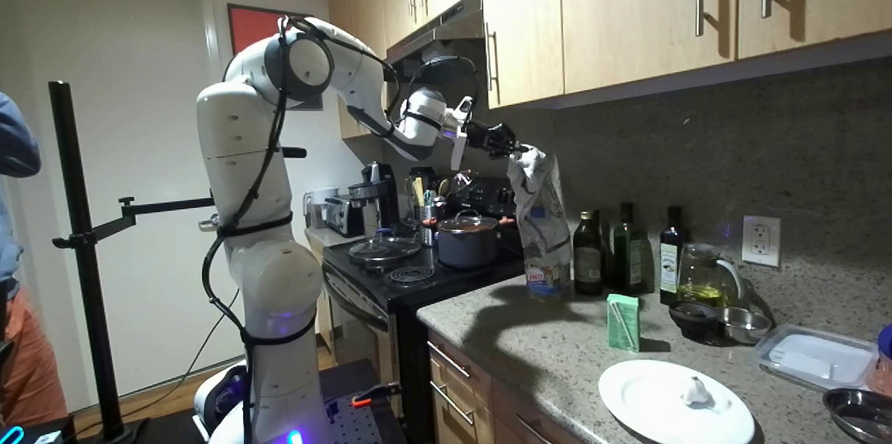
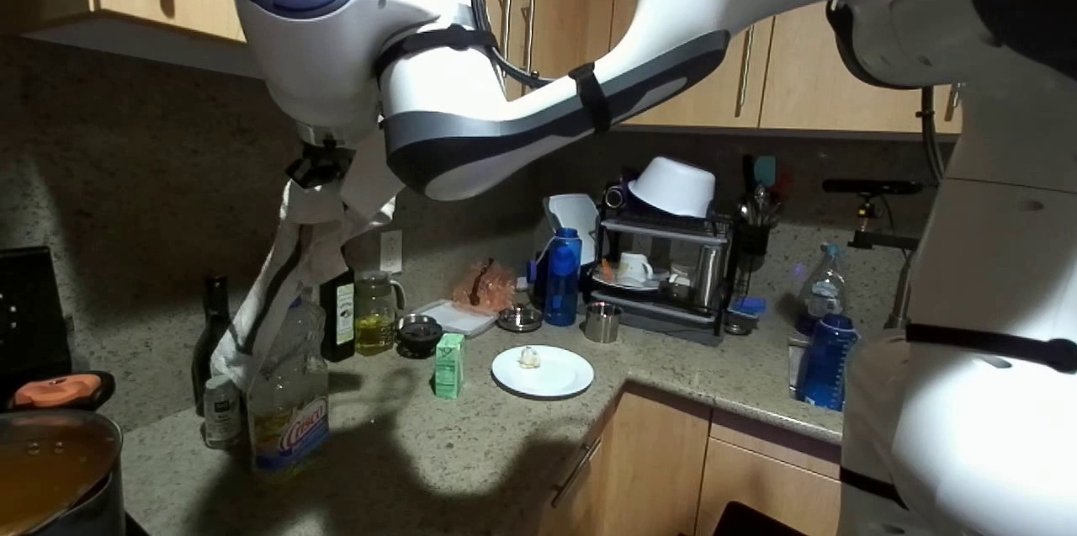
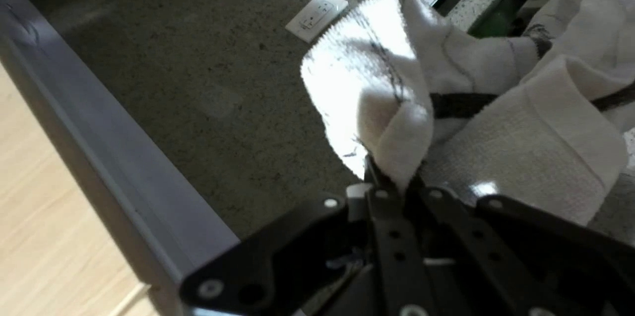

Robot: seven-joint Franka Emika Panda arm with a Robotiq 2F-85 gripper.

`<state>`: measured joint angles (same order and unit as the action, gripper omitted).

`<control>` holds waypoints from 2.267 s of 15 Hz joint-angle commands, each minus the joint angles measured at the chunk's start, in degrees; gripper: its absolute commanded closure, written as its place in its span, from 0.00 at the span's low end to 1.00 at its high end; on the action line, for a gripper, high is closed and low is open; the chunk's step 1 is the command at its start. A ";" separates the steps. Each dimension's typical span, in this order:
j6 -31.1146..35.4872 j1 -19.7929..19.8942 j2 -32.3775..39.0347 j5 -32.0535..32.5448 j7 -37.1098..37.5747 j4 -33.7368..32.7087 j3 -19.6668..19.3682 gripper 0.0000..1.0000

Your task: Place the white towel over the bottle on the left side of the counter

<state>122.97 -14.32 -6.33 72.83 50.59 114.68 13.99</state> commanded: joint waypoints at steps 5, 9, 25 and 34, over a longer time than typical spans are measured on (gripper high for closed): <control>10.13 1.73 -1.23 -6.00 2.82 7.40 -2.17 0.96; 11.98 1.38 -3.68 -9.52 2.80 10.52 -1.29 0.95; 11.61 2.24 -9.83 -15.60 1.03 14.65 -0.70 0.08; 8.15 0.30 -14.75 -24.13 -5.74 13.64 1.03 0.00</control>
<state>133.41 -13.34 -17.91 53.55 49.33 128.09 13.62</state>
